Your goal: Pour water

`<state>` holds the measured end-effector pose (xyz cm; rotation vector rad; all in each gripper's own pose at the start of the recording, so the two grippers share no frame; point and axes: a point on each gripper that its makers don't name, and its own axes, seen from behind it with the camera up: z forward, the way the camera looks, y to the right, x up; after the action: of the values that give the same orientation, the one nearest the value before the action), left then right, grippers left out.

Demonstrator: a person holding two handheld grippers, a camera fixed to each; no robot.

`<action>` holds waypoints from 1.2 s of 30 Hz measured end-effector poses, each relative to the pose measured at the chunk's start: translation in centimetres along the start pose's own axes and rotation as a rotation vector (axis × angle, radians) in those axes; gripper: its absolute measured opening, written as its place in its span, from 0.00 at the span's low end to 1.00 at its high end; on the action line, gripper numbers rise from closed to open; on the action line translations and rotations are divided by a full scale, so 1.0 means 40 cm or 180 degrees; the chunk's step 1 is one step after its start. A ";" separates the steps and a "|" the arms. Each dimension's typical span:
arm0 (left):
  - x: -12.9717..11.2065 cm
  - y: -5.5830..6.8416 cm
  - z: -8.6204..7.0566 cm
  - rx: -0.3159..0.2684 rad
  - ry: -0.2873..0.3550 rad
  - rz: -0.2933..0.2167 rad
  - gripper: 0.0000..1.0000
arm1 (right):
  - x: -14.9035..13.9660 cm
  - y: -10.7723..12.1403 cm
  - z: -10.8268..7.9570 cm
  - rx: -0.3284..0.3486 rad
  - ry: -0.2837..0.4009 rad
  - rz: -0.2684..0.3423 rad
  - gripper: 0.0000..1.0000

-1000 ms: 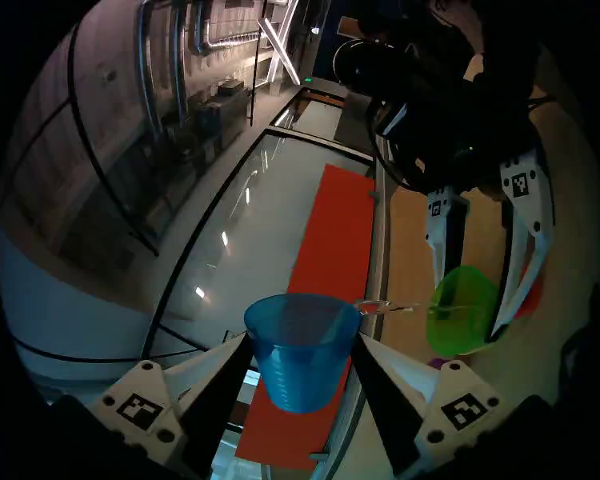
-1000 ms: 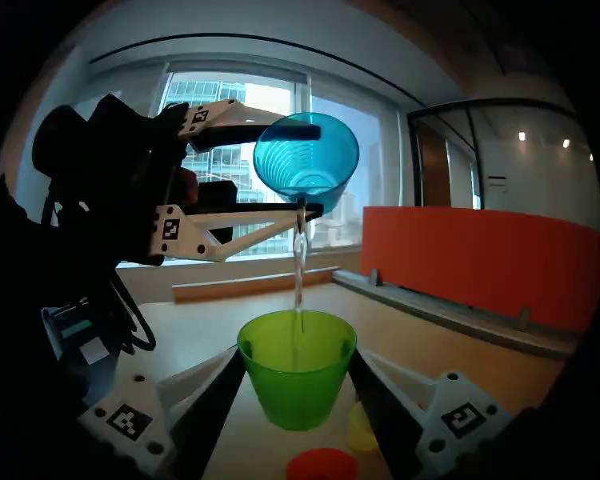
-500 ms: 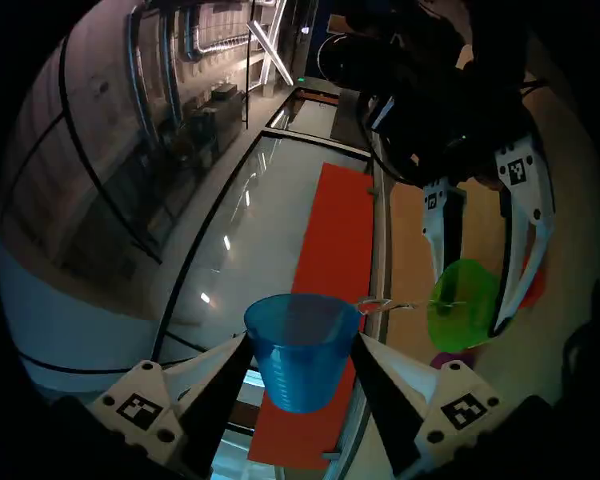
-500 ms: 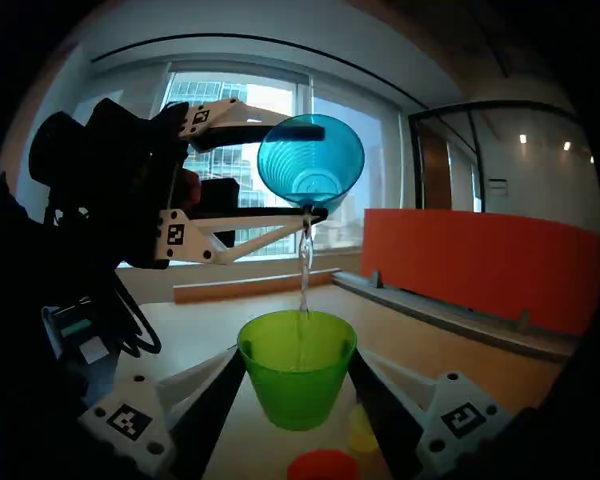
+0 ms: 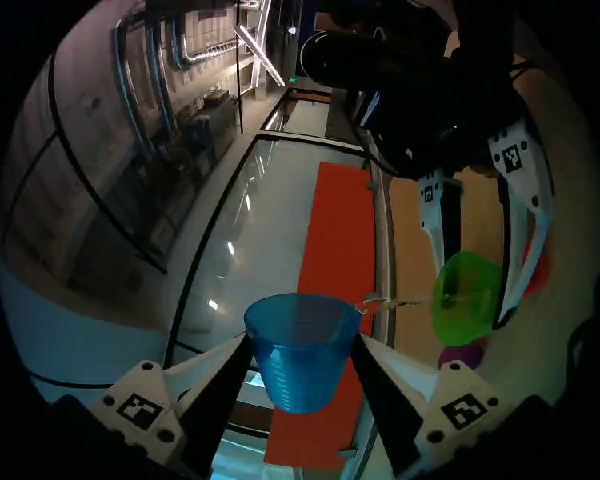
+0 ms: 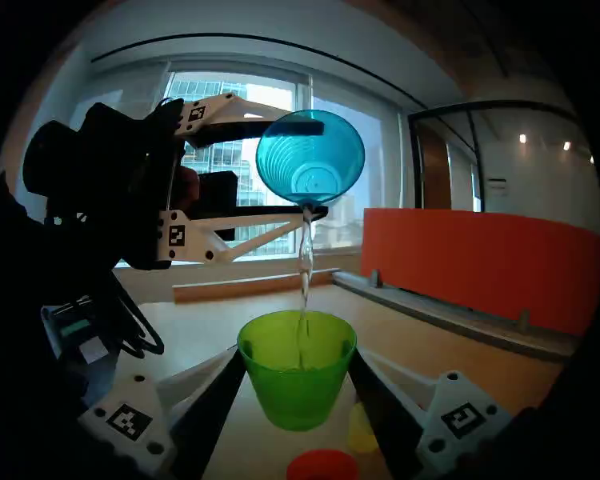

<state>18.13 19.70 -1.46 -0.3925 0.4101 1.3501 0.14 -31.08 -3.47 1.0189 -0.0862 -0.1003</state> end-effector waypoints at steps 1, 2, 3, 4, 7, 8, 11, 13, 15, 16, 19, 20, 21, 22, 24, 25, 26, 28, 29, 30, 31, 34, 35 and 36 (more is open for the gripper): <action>0.001 0.002 0.000 0.0003 0.0001 0.0008 0.84 | 0.001 0.000 0.000 0.0000 0.0001 -0.0001 0.89; 0.002 0.005 0.000 0.0005 0.0002 0.0018 0.84 | 0.001 -0.001 0.000 0.0000 0.0001 -0.0003 0.89; 0.003 0.007 0.000 0.0008 0.0003 0.0026 0.84 | 0.002 -0.001 0.000 0.0000 0.0002 -0.0004 0.89; 0.004 0.010 0.000 0.0010 0.0003 0.0033 0.84 | 0.002 -0.002 -0.001 -0.0001 0.0003 -0.0004 0.89; 0.007 0.017 -0.001 0.0018 0.0004 0.0062 0.84 | 0.003 -0.002 -0.001 -0.0004 0.0005 -0.0003 0.89; 0.008 0.018 -0.001 0.0022 0.0004 0.0077 0.84 | 0.003 -0.002 -0.001 -0.0005 0.0006 -0.0002 0.89; 0.009 0.017 -0.001 0.0031 0.0002 0.0126 0.84 | 0.002 -0.001 -0.001 -0.0008 0.0007 -0.0002 0.89; 0.009 0.013 0.000 0.0037 0.0004 0.0155 0.84 | 0.002 -0.001 0.000 -0.0009 0.0008 -0.0002 0.89; 0.011 0.009 0.000 0.0044 0.0010 0.0184 0.84 | 0.002 0.000 0.001 -0.0010 0.0010 0.0000 0.89; 0.012 0.008 -0.001 0.0046 0.0013 0.0198 0.84 | 0.001 0.000 0.001 -0.0010 0.0010 0.0002 0.89; 0.017 0.004 -0.002 0.0057 0.0026 0.0249 0.84 | 0.000 0.002 0.001 -0.0011 0.0013 0.0006 0.89; 0.020 0.004 -0.002 0.0065 0.0034 0.0273 0.84 | -0.001 0.002 0.001 -0.0012 0.0016 0.0007 0.89; 0.022 0.004 -0.002 0.0070 0.0039 0.0294 0.84 | -0.002 0.003 0.001 -0.0013 0.0018 0.0007 0.89; 0.023 0.005 -0.002 0.0069 0.0039 0.0314 0.84 | -0.002 0.004 0.000 -0.0015 0.0017 0.0009 0.89; 0.025 0.009 -0.001 0.0066 0.0039 0.0356 0.84 | -0.004 0.006 0.000 -0.0019 0.0014 0.0012 0.89; 0.026 0.009 0.000 0.0069 0.0042 0.0376 0.84 | -0.004 0.007 0.000 -0.0020 0.0015 0.0012 0.89; 0.027 0.010 0.000 0.0072 0.0046 0.0398 0.84 | -0.005 0.007 0.000 -0.0022 0.0015 0.0011 0.89; 0.029 0.009 0.002 0.0078 0.0053 0.0432 0.84 | -0.006 0.008 0.000 -0.0023 0.0016 0.0013 0.89; 0.030 0.008 0.002 0.0081 0.0057 0.0450 0.84 | -0.006 0.008 -0.001 -0.0024 0.0016 0.0014 0.89; 0.031 0.006 0.003 0.0085 0.0061 0.0465 0.84 | -0.007 0.009 -0.001 -0.0024 0.0017 0.0016 0.89; 0.032 0.005 0.003 0.0088 0.0066 0.0476 0.84 | -0.006 0.009 0.000 -0.0025 0.0016 0.0015 0.89; 0.035 0.001 0.003 0.0100 0.0080 0.0519 0.84 | -0.005 0.010 0.000 -0.0027 0.0015 0.0013 0.89; 0.036 0.000 0.003 0.0105 0.0083 0.0537 0.84 | -0.005 0.010 0.000 -0.0028 0.0015 0.0011 0.89; 0.037 0.000 0.002 0.0110 0.0086 0.0553 0.84 | -0.004 0.010 0.000 -0.0028 0.0016 0.0010 0.89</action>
<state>18.40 20.99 -2.11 -0.3529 0.4983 1.5056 0.00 -30.86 -3.14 1.0102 -0.0827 -0.0953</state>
